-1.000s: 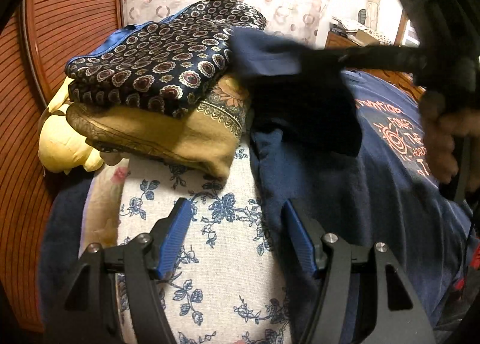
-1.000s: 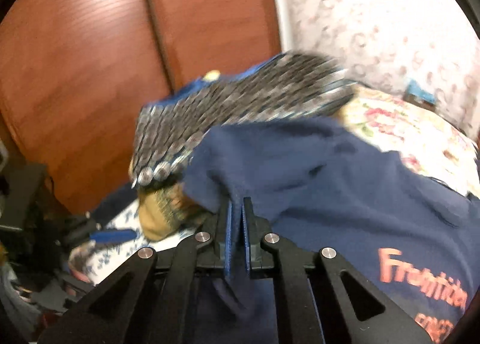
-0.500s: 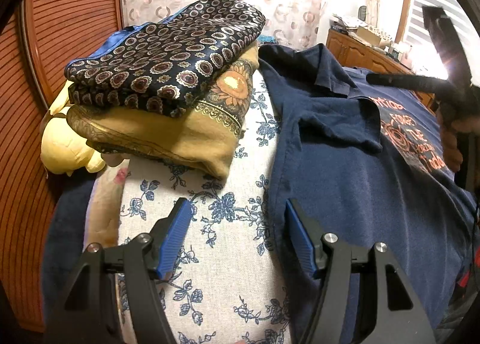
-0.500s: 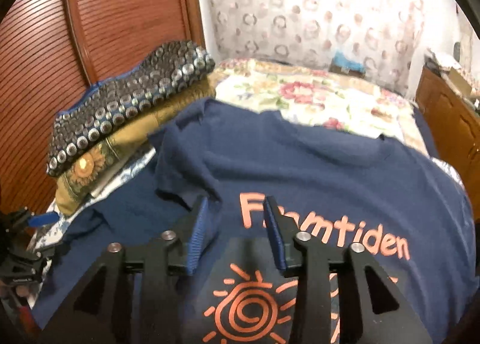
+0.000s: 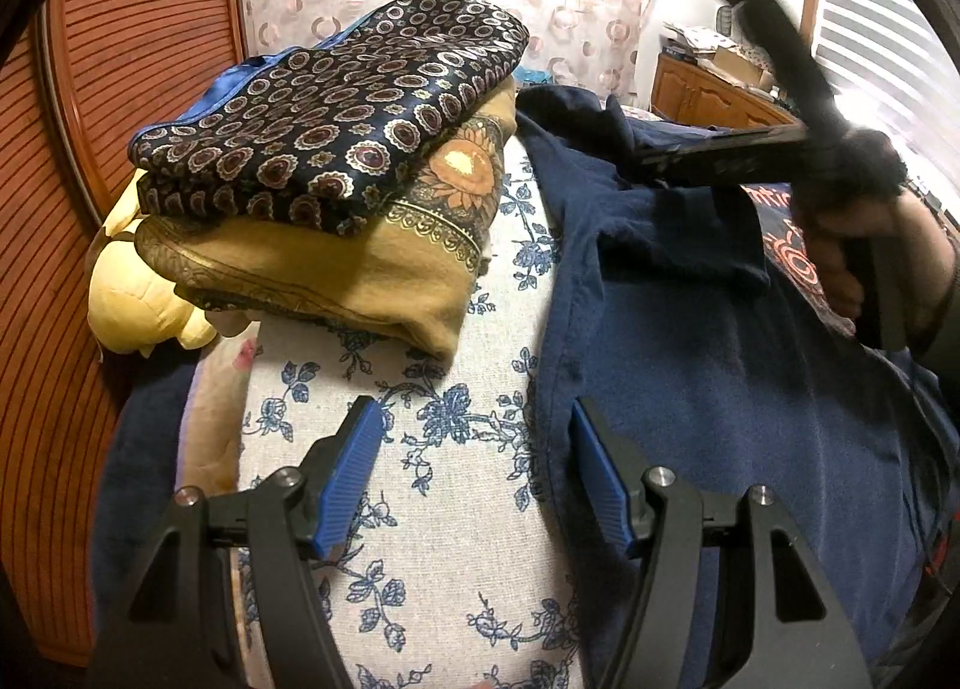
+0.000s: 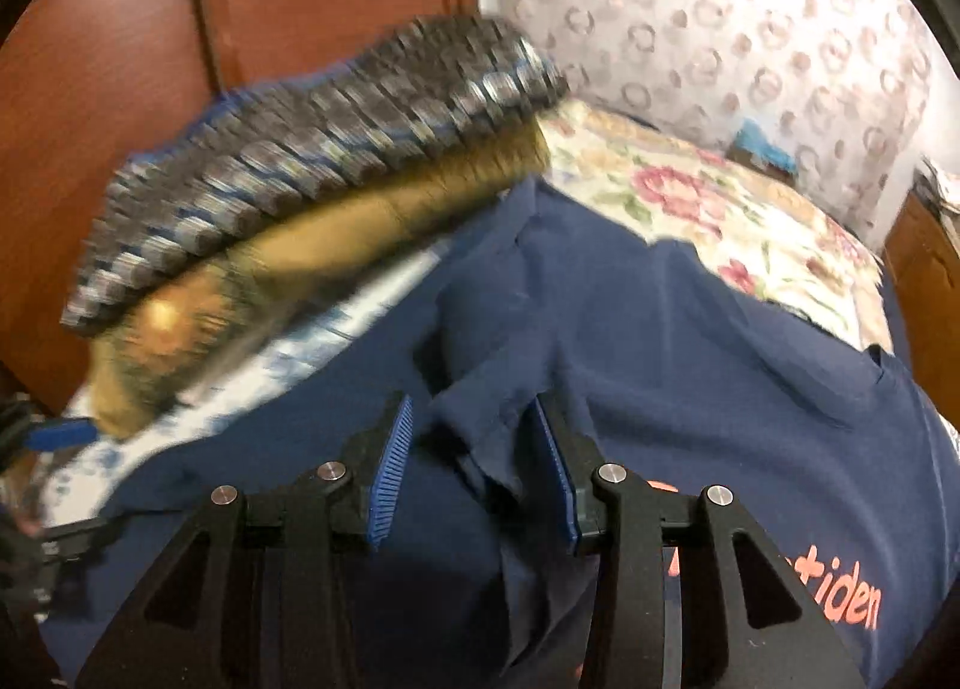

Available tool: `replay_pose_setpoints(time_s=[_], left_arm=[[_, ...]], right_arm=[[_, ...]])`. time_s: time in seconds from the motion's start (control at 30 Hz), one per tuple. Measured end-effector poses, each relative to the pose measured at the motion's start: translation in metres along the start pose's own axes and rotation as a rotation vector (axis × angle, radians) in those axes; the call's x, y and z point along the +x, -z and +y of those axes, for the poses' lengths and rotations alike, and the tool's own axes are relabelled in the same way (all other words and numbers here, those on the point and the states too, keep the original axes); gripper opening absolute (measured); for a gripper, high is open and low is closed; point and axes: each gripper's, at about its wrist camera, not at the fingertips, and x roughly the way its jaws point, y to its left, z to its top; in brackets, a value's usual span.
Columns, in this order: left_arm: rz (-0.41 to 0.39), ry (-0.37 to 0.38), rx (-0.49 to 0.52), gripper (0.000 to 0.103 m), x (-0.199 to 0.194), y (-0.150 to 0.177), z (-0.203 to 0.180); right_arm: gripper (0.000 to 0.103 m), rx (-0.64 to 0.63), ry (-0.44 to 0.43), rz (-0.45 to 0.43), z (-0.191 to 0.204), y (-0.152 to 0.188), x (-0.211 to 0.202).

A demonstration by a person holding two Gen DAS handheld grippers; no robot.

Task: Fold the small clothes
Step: 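Fold the gripped side edge over toward the printed center with the right tool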

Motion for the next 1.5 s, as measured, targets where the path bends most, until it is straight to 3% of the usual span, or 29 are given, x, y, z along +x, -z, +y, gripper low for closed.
replay_pose_setpoints(time_s=[0.07, 0.1, 0.17, 0.27, 0.57, 0.73, 0.8, 0.9, 1.0, 1.1, 1.17, 1.2, 1.47, 1.5], left_arm=[[0.000, -0.001, 0.001, 0.064, 0.000, 0.000, 0.000], [0.000, -0.001, 0.001, 0.064, 0.000, 0.000, 0.000], [0.000, -0.001, 0.000, 0.064, 0.000, 0.000, 0.000], [0.001, -0.002, 0.001, 0.064, 0.000, 0.000, -0.001], [0.003, -0.012, 0.002, 0.064, 0.000, 0.000, -0.002], [-0.004, -0.046, 0.022, 0.064, -0.004, -0.002, -0.008], [-0.007, -0.028, 0.024, 0.064, -0.007, -0.008, -0.015], [-0.034, -0.019, 0.038, 0.064, -0.012, -0.025, -0.027], [-0.068, 0.013, 0.051, 0.064, -0.014, -0.045, -0.039], [-0.078, 0.024, 0.068, 0.064, -0.009, -0.060, -0.050], [-0.085, 0.032, 0.081, 0.064, -0.005, -0.068, -0.056], [-0.087, 0.037, 0.086, 0.064, -0.004, -0.071, -0.059], [-0.083, 0.057, 0.124, 0.064, 0.014, -0.083, -0.074], [-0.077, 0.061, 0.127, 0.064, 0.017, -0.083, -0.075]], right_arm=[[0.037, -0.010, 0.003, 0.004, -0.006, 0.002, 0.004], [0.025, -0.009, 0.003, -0.002, -0.010, 0.003, 0.003], [0.013, 0.003, -0.020, -0.017, -0.020, 0.006, -0.001], [0.010, 0.038, -0.022, -0.068, -0.042, 0.010, -0.020], [0.009, 0.114, 0.046, -0.100, -0.100, 0.021, -0.058], [0.012, 0.160, -0.073, -0.115, -0.105, 0.031, -0.069], [0.026, 0.150, -0.141, -0.106, -0.097, 0.034, -0.067], [0.028, 0.138, -0.226, -0.069, -0.079, 0.036, -0.057], [0.029, 0.114, -0.249, -0.040, -0.066, 0.035, -0.045], [0.026, 0.092, -0.231, -0.003, -0.060, 0.037, -0.031], [0.005, 0.073, -0.240, -0.001, -0.059, 0.041, -0.031], [0.004, 0.064, -0.231, -0.018, -0.058, 0.045, -0.036], [0.003, 0.220, -0.174, -0.061, -0.087, 0.085, -0.088], [0.011, 0.223, -0.155, -0.044, -0.088, 0.089, -0.089]])
